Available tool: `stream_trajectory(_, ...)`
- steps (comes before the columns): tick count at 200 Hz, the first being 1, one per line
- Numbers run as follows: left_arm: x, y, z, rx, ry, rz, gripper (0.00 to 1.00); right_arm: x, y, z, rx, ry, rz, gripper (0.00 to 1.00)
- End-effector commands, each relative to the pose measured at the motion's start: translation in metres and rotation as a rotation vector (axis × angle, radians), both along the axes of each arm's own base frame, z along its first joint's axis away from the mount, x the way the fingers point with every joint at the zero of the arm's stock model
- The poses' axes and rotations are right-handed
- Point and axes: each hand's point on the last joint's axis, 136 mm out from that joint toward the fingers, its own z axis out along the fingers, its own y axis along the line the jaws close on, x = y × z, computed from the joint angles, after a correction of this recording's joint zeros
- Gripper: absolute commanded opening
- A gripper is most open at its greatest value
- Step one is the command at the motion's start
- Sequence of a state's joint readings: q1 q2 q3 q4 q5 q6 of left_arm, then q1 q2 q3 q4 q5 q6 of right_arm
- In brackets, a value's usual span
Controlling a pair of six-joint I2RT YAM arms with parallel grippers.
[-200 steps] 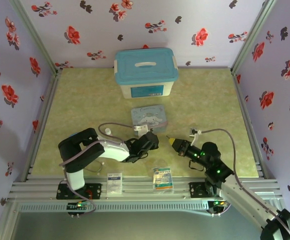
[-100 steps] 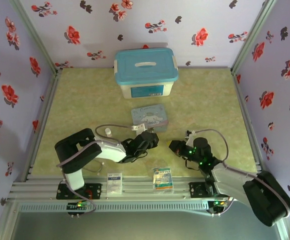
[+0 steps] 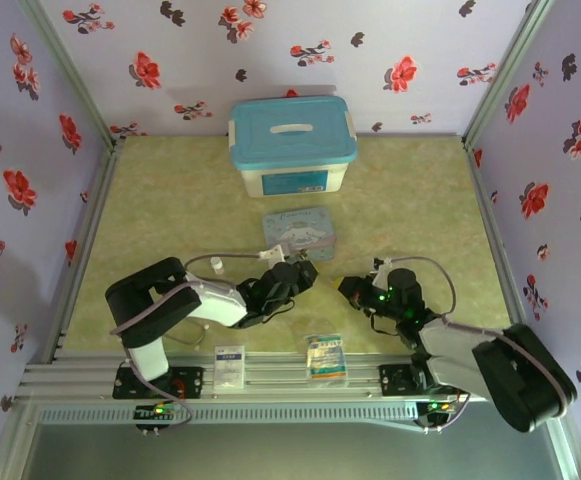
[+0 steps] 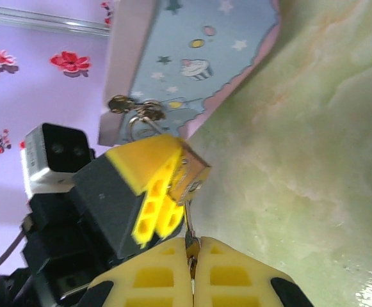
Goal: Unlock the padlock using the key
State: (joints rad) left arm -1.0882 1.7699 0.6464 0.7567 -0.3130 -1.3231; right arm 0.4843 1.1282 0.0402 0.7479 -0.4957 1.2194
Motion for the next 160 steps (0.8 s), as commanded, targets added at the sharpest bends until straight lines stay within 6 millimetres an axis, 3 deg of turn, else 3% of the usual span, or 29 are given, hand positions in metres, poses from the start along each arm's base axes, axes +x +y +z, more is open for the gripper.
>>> stream_trajectory(1, 0.008, -0.006, 0.040, -0.166, -0.050, 0.028, 0.00, 0.011, 0.007, 0.013, 0.063, -0.006, -0.011, 0.00)
stream_trajectory(60, 0.009, 0.000, 0.035, -0.271, -0.017, 0.065, 0.00, 0.024, 0.018, 0.031, 0.163, -0.046, -0.010, 0.00)
stream_trajectory(98, 0.009, 0.003, 0.042, -0.291, -0.033, 0.079, 0.00, 0.032, 0.025, 0.040, 0.216, -0.063, -0.011, 0.00)
stream_trajectory(160, 0.017, 0.001, 0.048, -0.344, -0.045, 0.104, 0.00, 0.028, 0.034, 0.029, 0.219, -0.054, 0.015, 0.00)
